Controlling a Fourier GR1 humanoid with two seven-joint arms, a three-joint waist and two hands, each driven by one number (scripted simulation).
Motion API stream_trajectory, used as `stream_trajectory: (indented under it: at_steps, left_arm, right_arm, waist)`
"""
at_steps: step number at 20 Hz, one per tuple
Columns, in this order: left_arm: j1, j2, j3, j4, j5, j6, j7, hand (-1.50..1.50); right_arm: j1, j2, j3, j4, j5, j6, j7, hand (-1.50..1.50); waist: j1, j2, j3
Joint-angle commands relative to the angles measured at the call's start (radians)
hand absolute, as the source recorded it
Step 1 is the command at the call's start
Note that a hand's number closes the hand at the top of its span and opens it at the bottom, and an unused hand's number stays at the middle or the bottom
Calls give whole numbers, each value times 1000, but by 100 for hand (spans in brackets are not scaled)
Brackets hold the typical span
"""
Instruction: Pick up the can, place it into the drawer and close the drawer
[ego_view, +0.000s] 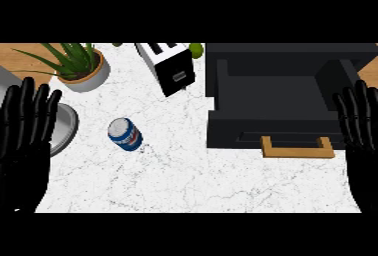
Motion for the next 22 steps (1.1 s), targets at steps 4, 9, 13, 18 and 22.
stream_trajectory:
  at_steps: [4, 9, 13, 18, 22]
  left_arm:
    - [-98, 49, -12, 65, 117, -140, -18, -150]
    - [-12, 90, -64, 134, 60, -130, 225, -150]
    - [-121, 65, -65, 173, 42, -94, 318, -150]
    - [-92, 60, -63, 42, 69, -114, 412, -150]
    - [-32, 73, 8, 66, 125, -152, 378, -150]
  right_arm:
    - [-15, 19, -1, 66, 5, 10, -111, -150]
    - [25, 3, -40, 21, -25, -30, 201, -150]
    - [144, 33, -4, -15, 10, -32, 154, -150]
    - [148, 21, -61, 26, -53, 19, 132, -150]
    - [241, 51, -15, 5, -6, 41, 50, -150]
  waist:
    - [-21, 15, -23]
    - [-26, 12, -23]
    - [-27, 12, -22]
    - [-19, 12, -22]
    - [-19, 12, -22]
